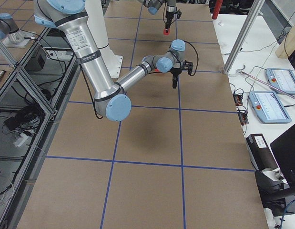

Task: Form red blocks into L shape at center
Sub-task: 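Carry the red cube with the left gripper next to the cube pair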

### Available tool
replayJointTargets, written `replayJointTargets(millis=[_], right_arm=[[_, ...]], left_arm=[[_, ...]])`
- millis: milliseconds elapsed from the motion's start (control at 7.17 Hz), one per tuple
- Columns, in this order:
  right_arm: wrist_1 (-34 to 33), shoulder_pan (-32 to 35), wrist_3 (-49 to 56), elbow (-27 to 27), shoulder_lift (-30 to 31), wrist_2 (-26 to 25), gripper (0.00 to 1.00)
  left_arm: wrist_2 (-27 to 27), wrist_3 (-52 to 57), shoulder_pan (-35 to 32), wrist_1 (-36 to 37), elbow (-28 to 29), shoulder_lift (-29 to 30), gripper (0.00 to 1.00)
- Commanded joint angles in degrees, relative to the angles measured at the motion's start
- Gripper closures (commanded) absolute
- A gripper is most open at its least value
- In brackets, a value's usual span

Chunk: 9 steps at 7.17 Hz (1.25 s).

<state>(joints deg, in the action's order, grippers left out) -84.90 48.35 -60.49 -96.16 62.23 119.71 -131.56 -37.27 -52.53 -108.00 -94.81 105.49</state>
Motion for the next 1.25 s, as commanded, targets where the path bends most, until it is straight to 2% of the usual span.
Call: replayJointTargets(millis=[0,279,418,697,976,1116], right_arm=[[0.00,0.16,0.02,-0.08,0.25,0.00,0.01],[0.00,0.25,0.02,-0.08,0.34,0.00,0.01],[0.00,0.25,0.02,-0.08,0.34,0.00,0.01],[0.00,0.25,0.02,-0.08,0.34,0.00,0.01],[0.00,0.25,0.02,-0.08,0.43,0.00,0.01],[0.00,0.25,0.02,-0.08,0.43,0.00,0.01]], left_arm=[[0.51,-7.26,3.91,3.81,-0.11,5.84,1.00],[5.41,-12.71,8.03,6.13,-0.11,9.90,1.00],[5.61,-17.70,11.28,6.57,0.76,13.04,1.00],[10.33,-23.18,14.81,6.66,3.65,18.59,1.00],[10.79,-27.40,15.18,6.57,8.48,24.91,1.00],[10.88,-31.42,15.53,6.57,9.11,25.98,1.00]])
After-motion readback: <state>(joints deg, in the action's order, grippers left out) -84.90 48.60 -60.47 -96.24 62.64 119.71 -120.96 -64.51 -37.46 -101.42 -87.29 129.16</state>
